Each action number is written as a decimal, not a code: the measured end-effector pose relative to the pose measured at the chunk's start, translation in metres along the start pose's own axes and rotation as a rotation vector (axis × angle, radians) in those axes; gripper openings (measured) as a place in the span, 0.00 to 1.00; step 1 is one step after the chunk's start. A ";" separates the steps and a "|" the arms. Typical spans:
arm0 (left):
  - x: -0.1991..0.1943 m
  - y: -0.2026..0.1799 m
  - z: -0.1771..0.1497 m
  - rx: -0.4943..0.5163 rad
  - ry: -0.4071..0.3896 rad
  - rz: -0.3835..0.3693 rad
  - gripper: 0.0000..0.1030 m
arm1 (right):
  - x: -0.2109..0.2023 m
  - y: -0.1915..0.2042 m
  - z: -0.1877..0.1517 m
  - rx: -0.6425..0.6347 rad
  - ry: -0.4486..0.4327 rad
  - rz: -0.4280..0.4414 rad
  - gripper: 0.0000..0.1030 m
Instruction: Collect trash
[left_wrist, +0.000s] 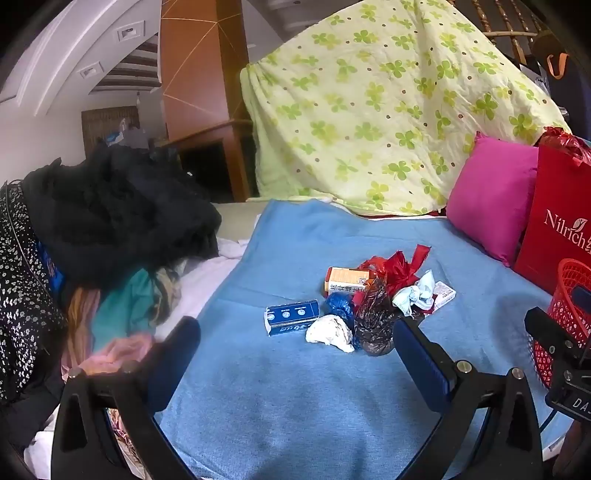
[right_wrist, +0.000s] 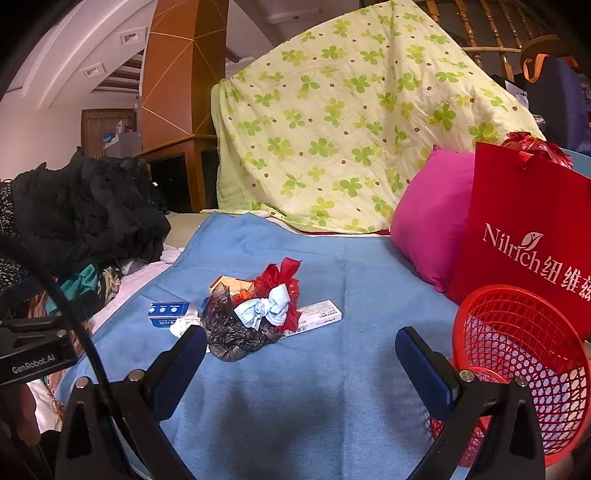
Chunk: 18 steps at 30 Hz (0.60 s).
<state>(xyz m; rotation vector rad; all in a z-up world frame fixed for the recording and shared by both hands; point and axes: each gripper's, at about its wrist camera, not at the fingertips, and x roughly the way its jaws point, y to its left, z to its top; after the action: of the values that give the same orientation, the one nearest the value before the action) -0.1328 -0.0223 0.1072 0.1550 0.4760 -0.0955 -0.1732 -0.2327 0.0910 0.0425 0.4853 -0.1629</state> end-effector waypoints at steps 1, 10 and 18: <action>0.000 0.000 0.000 0.000 0.000 0.001 1.00 | 0.000 0.000 0.000 -0.003 0.002 -0.002 1.00; 0.001 -0.002 -0.002 0.010 0.003 -0.002 1.00 | 0.001 0.002 0.000 -0.018 0.050 -0.005 1.00; 0.004 -0.006 -0.005 0.026 0.014 -0.005 1.00 | -0.001 0.000 -0.001 0.007 -0.012 0.008 1.00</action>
<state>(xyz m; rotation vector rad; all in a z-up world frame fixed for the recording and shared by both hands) -0.1318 -0.0277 0.0999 0.1803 0.4890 -0.1059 -0.1746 -0.2328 0.0910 0.0503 0.4727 -0.1573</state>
